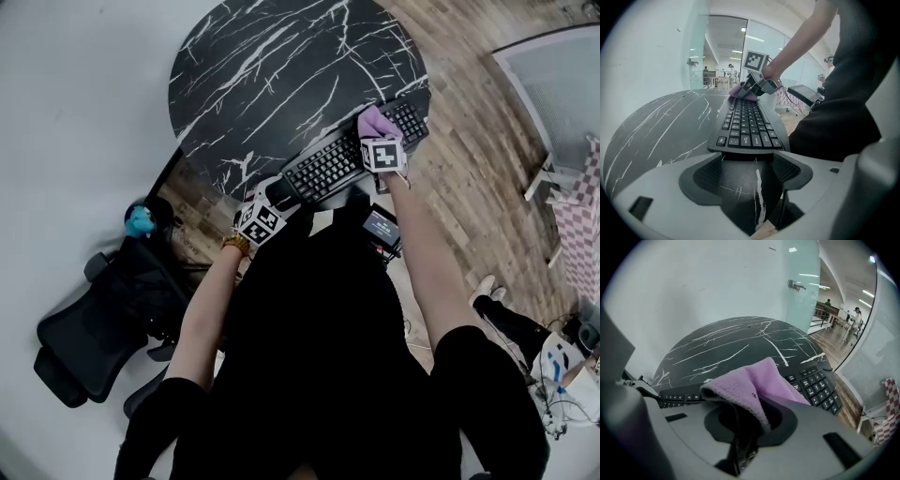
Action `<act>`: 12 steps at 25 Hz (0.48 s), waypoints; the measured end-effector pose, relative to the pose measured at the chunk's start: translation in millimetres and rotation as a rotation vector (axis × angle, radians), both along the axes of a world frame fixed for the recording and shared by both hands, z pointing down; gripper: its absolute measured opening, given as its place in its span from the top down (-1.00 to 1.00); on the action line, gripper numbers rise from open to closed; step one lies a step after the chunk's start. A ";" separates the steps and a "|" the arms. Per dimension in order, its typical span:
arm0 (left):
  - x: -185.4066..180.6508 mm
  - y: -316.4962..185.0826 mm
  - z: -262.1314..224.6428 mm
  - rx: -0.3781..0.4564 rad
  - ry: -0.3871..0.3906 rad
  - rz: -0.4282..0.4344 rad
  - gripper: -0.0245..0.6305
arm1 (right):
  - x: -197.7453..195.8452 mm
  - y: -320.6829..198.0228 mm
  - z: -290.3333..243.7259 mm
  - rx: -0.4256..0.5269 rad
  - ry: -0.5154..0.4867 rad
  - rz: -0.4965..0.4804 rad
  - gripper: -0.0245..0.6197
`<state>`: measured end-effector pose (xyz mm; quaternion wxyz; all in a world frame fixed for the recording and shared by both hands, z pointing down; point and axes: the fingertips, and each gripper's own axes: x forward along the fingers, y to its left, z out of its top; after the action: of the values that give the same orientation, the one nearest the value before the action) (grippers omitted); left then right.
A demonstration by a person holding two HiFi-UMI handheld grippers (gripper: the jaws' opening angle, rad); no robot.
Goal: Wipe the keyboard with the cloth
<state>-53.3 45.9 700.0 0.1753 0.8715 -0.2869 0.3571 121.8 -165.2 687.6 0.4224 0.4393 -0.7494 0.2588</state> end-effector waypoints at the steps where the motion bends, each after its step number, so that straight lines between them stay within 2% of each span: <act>1: 0.0 0.1 0.1 0.000 0.000 0.001 -0.07 | -2.2 1.8 0.2 0.008 0.004 0.002 0.74; 7: 0.2 0.5 1.3 0.002 0.003 0.000 -0.07 | -7.3 4.2 0.2 -0.006 -0.025 0.030 0.74; 12: 0.3 -0.4 1.4 0.005 0.004 0.000 -0.07 | -13.3 9.4 0.1 0.016 0.006 0.006 0.74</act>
<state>-53.1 45.6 701.4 0.1735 0.8727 -0.2874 0.3544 108.5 -155.9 687.7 0.4203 0.4456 -0.7489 0.2528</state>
